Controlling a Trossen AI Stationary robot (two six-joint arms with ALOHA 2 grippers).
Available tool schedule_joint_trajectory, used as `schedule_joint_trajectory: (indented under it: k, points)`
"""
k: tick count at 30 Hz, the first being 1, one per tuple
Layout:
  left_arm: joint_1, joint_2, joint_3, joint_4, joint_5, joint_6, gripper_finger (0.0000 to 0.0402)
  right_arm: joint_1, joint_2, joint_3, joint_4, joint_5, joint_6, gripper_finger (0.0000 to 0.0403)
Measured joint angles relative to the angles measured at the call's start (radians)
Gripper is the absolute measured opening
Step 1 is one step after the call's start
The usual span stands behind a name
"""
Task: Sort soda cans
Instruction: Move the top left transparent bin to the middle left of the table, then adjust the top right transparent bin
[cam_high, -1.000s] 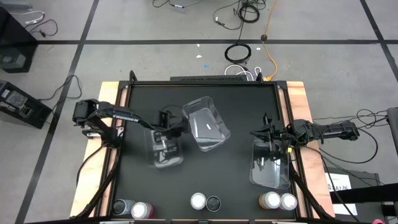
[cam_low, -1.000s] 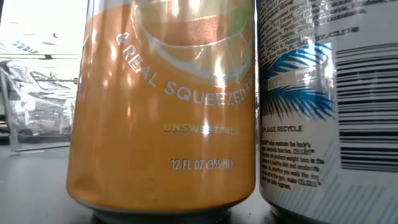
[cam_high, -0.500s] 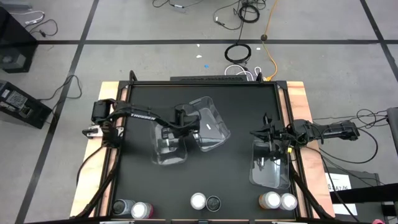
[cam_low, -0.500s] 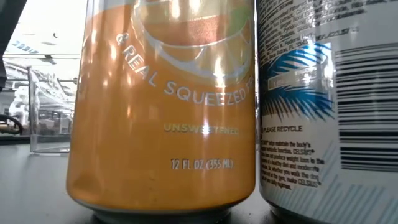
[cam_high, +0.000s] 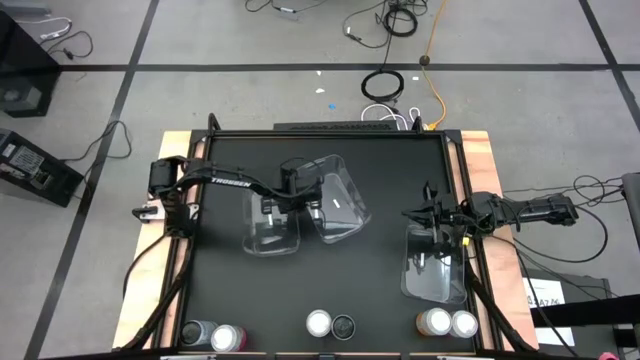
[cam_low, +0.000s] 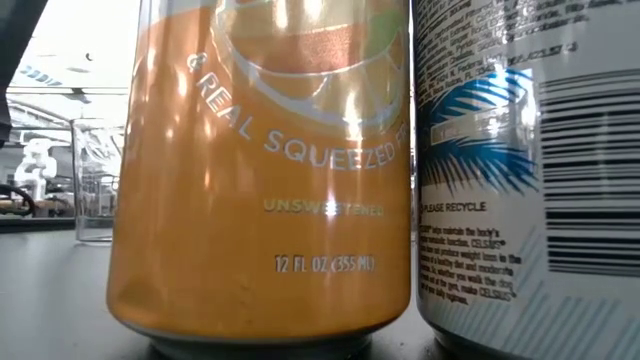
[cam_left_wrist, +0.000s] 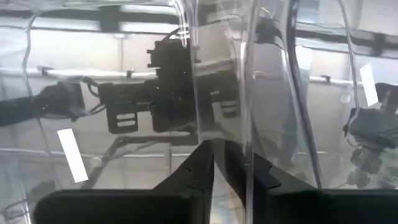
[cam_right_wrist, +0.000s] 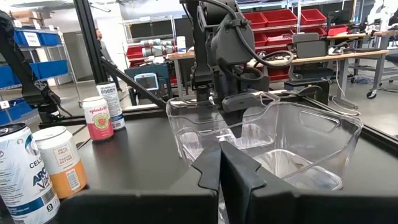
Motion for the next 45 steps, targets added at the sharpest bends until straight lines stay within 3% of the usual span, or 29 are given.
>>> schedule_joint_trajectory:
  k: [16,36,45]
  points:
    - [-0.001,-0.019,-0.001,-0.006,0.03,0.1,0.0072,0.0,0.0,0.0,0.0,0.0,0.0,0.0]
    - [-0.054,-0.306,0.0,-0.061,-0.012,0.134,0.0073,0.0,0.0,0.0,0.0,0.0,0.0,0.0]
    - [-0.21,-0.47,0.0,-0.055,-0.172,0.235,0.0073,0.0,0.0,0.0,0.0,0.0,0.0,0.0]
